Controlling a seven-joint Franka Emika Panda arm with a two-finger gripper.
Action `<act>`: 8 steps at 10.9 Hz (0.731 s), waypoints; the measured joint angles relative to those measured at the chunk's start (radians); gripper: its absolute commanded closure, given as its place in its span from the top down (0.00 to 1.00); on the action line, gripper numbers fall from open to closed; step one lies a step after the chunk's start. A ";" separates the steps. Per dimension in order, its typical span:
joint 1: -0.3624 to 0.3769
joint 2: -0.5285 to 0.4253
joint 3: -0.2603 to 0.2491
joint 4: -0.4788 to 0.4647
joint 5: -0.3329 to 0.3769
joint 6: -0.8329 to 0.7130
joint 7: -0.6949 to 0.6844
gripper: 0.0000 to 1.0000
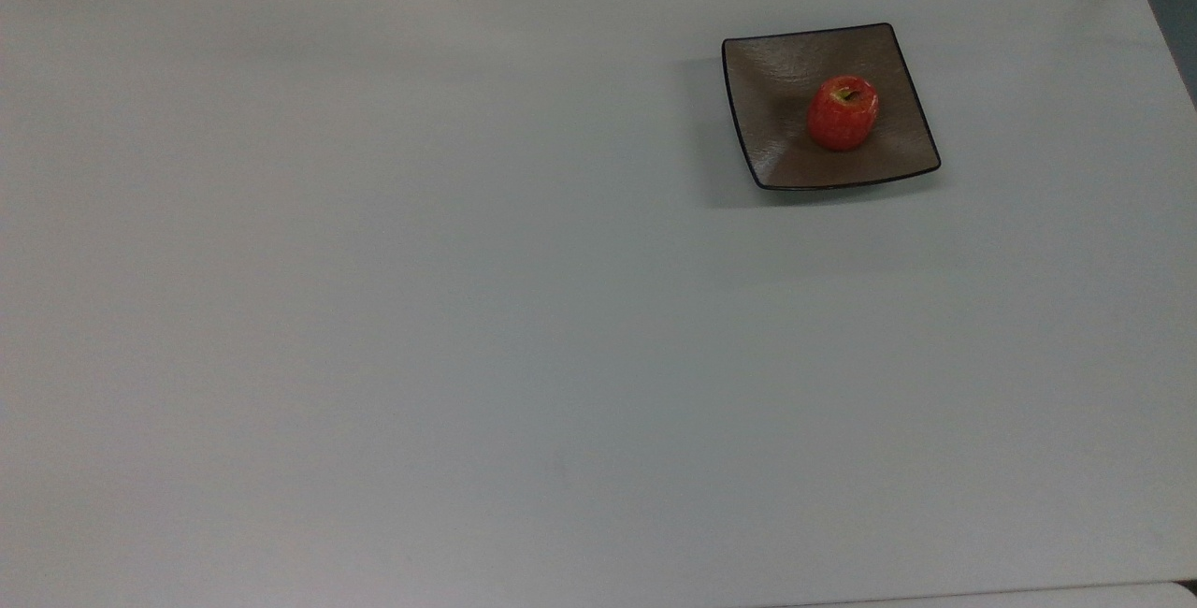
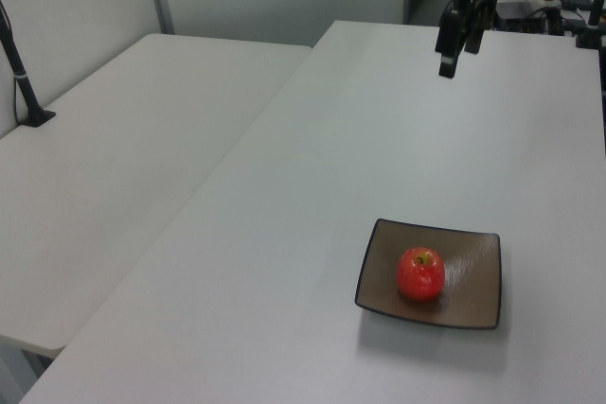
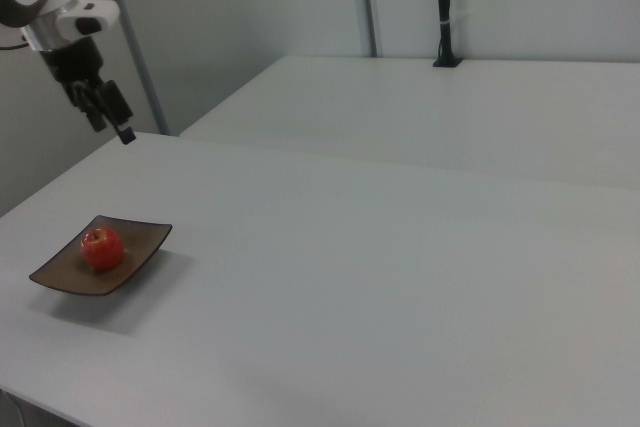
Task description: Apples placed on a ceramic plate
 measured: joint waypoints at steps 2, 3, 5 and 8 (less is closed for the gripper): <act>-0.041 -0.004 -0.052 -0.002 0.002 -0.018 -0.046 1.00; -0.046 -0.004 -0.097 -0.003 0.005 -0.021 -0.098 1.00; -0.046 -0.004 -0.182 -0.007 0.020 -0.021 -0.237 1.00; -0.045 -0.002 -0.275 -0.008 0.106 -0.021 -0.499 1.00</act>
